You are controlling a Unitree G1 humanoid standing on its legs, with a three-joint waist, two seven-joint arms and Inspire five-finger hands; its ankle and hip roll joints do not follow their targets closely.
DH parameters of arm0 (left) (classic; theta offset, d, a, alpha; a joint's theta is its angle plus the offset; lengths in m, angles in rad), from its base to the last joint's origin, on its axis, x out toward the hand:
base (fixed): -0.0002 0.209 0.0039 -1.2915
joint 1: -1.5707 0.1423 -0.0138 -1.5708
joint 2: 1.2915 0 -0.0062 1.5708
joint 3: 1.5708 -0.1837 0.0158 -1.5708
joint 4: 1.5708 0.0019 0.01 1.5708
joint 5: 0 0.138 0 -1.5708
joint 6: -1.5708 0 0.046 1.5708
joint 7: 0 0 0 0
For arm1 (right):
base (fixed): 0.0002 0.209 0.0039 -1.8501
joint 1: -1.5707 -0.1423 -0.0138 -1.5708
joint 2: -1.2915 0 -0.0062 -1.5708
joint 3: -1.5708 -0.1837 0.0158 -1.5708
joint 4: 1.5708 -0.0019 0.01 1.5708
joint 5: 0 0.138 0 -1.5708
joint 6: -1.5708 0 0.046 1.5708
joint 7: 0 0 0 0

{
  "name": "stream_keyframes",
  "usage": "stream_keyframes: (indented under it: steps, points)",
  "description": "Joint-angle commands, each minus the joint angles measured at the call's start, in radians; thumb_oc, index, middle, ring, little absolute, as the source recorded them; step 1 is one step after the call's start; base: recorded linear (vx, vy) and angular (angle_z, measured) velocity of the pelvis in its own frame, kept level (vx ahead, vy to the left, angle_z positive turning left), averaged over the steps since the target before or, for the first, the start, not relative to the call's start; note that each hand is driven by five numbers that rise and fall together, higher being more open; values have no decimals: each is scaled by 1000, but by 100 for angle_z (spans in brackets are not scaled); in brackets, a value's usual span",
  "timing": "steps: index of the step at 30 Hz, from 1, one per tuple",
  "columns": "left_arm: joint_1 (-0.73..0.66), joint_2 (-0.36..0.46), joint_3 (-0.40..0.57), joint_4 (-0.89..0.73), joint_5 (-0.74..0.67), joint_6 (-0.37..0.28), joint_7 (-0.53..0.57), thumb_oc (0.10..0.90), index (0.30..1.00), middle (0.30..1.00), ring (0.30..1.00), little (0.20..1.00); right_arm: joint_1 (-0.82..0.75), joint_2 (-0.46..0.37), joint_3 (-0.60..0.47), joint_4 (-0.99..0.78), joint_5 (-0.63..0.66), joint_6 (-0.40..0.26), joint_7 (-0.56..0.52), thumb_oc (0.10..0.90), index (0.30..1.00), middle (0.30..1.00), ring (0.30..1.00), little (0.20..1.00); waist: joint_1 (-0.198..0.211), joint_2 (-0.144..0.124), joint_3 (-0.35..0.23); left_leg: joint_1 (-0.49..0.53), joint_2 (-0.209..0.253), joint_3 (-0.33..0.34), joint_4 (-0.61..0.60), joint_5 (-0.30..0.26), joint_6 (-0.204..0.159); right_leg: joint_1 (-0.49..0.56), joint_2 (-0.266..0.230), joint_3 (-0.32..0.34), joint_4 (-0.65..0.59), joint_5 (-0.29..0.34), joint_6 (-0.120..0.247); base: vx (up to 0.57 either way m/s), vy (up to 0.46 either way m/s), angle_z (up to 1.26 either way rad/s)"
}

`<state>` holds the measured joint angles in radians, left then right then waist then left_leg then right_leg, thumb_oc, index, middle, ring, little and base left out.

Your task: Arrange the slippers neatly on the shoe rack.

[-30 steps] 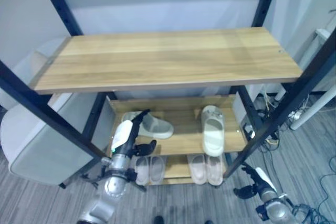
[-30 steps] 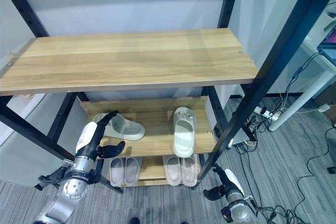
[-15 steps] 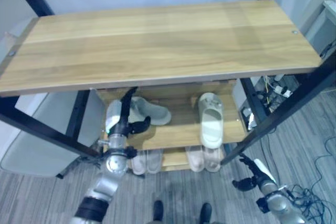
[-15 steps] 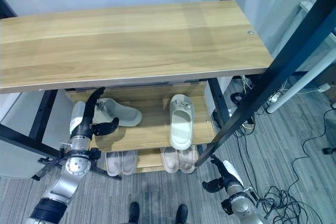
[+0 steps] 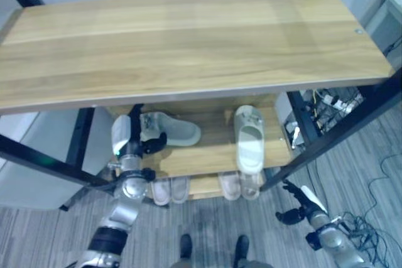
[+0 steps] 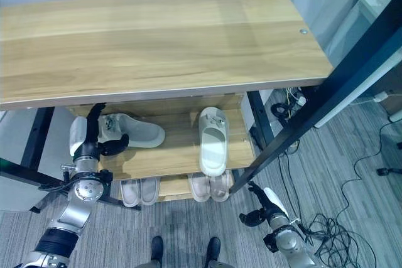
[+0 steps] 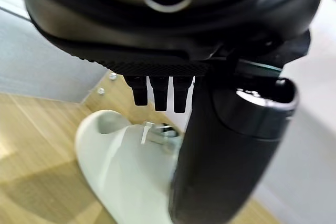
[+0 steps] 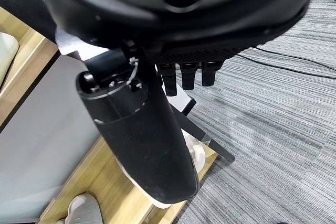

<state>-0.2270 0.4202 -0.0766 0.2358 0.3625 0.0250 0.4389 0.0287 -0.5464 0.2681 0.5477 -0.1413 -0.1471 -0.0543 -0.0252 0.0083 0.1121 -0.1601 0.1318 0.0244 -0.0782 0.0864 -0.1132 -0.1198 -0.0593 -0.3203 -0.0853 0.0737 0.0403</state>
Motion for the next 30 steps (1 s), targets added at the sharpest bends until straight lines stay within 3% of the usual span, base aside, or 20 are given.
stream_keyframes:
  steps: [1,3,4,5,6,21,30]
  points:
    - [-177,74,30,51,56,-21,81,800,900,900,900,900,-13,-13,65,-126,-10,-90,28,800,900,900,900,900,-3,-32,-32,10,4,105,-9,-35,2,-15,-55,51,-2,-49,106,0,0,0]
    - [-191,75,20,84,45,-10,75,800,900,900,900,900,-11,-17,56,-135,-4,-90,27,800,900,900,900,900,-10,-35,-29,3,4,106,-9,-35,3,-24,-54,55,-2,-47,105,0,0,0]
    - [-193,72,19,91,37,-10,72,497,446,446,446,446,-9,-17,55,-135,-4,-89,27,800,900,900,900,900,-11,-35,-29,2,5,107,-9,-34,3,-26,-53,55,-2,-47,105,0,0,0]
    - [-196,70,15,100,33,-8,69,424,335,335,335,335,-9,-18,55,-134,-5,-89,28,800,900,900,900,900,-13,-35,-30,2,6,108,-9,-34,3,-27,-53,56,-2,-47,104,0,0,0]
    - [-198,68,13,104,28,-8,66,400,300,300,300,300,-10,-18,53,-135,-4,-89,28,800,900,900,900,900,-14,-36,-30,2,7,108,-9,-34,3,-28,-52,58,-2,-47,104,0,0,0]
    - [-105,10,-22,45,-11,-52,18,400,300,300,300,300,-2,-8,42,-135,-6,-91,15,800,900,900,900,900,-9,-29,-28,32,4,118,-9,-41,7,-3,-52,63,-2,-54,102,3,-1,-1]
    - [-85,-5,-106,-38,8,-100,-39,400,300,300,300,300,-9,9,53,-105,-6,-94,-1,800,900,900,900,900,-1,-20,-24,43,2,110,-9,-43,8,13,-55,53,-2,-57,103,-2,-3,1]
